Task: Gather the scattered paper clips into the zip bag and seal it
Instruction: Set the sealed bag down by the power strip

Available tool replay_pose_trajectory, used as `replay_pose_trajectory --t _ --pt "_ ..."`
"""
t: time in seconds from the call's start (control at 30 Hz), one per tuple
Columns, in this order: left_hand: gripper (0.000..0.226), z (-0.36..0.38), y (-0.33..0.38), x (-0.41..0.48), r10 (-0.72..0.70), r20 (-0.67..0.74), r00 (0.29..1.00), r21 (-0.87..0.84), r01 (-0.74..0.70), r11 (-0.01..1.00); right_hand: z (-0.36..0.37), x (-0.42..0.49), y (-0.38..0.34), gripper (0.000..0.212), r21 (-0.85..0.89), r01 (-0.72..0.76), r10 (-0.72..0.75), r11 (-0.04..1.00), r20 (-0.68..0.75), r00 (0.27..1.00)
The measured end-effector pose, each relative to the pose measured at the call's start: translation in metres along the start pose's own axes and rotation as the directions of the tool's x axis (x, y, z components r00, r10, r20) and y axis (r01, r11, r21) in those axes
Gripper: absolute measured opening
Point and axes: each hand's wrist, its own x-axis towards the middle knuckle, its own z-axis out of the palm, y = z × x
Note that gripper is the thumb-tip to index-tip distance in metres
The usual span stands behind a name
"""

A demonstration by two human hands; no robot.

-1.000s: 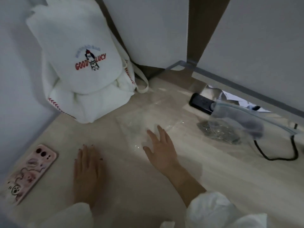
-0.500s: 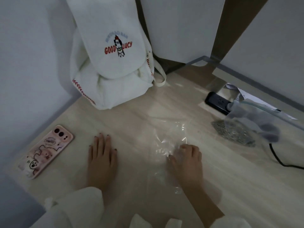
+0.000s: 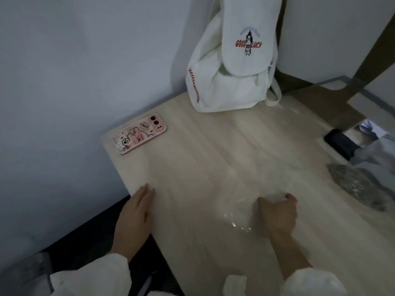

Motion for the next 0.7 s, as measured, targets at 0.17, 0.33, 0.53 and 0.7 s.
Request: replay_pose_trajectory --t 0.17,0.33,0.53,0.7 --pt "0.053 -0.015 -0.028 -0.011 -0.314 -0.063 0.947 -0.157 0.302 0.94 0.03 -0.033 -0.015 0.022 0.231 0.022 -0.08 0.973 0.247 0.966" --pt "0.064 -0.017 -0.057 0.036 -0.339 0.127 0.932 -0.18 0.358 0.916 0.033 -0.067 -0.047 0.008 0.47 0.007 -0.249 0.883 0.456 0.854" --pt "0.031 -0.023 -0.062 0.08 -0.212 0.333 0.919 0.083 0.195 0.977 0.033 -0.092 -0.074 0.026 0.48 0.012 -0.32 0.877 0.567 0.759" --pt "0.018 -0.022 -0.071 0.088 -0.192 0.438 0.878 0.147 0.141 0.979 0.034 -0.108 -0.099 0.031 0.427 0.055 -0.323 0.903 0.588 0.742"
